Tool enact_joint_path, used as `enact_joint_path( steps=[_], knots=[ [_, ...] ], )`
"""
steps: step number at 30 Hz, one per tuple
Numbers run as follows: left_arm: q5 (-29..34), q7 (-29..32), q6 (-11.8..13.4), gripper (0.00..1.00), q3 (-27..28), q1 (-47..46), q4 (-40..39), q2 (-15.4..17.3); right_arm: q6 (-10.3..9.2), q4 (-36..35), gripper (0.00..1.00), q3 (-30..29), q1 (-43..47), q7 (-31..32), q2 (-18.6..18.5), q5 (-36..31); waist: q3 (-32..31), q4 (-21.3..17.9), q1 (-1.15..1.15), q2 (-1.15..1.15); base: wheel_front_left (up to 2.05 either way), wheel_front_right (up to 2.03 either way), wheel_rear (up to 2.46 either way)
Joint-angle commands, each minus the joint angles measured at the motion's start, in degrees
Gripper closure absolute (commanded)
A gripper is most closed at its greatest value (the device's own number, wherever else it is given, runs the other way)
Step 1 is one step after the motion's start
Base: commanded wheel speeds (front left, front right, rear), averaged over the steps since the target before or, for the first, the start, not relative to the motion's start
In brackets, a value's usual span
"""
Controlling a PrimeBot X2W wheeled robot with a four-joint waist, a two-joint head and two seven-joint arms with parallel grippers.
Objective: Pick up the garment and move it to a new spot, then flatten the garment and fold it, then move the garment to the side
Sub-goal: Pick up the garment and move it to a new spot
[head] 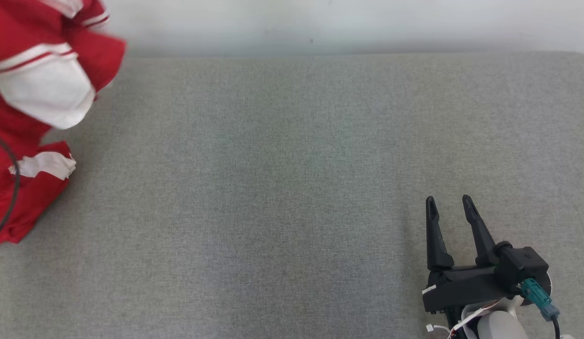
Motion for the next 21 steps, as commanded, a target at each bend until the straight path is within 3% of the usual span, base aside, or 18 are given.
enact_joint_path(
  steps=[1,11,21],
  knots=[
    [-0.06,0.35,0.06,1.00,-0.57,-0.95,-1.73,-0.93,-0.12,0.08,0.00,0.21,0.68,-0.04,0.14,0.48,-0.84,-0.55,0.01,0.00,0.00,0.00,0.00],
    [-1.81,5.71,0.42,1.00,-5.74,-3.33,-14.97,-8.55,-0.12,0.37,0.00,1.50,0.76,-0.04,0.14,2.74,-1.38,-6.18,0.01,0.00,0.00,0.00,0.00],
    [-4.32,5.87,2.13,1.00,-9.52,2.96,-15.86,-15.60,-0.12,0.48,0.00,2.27,1.26,-0.04,0.15,3.35,-1.46,-13.77,0.01,0.00,0.00,0.00,0.00]
  ],
)
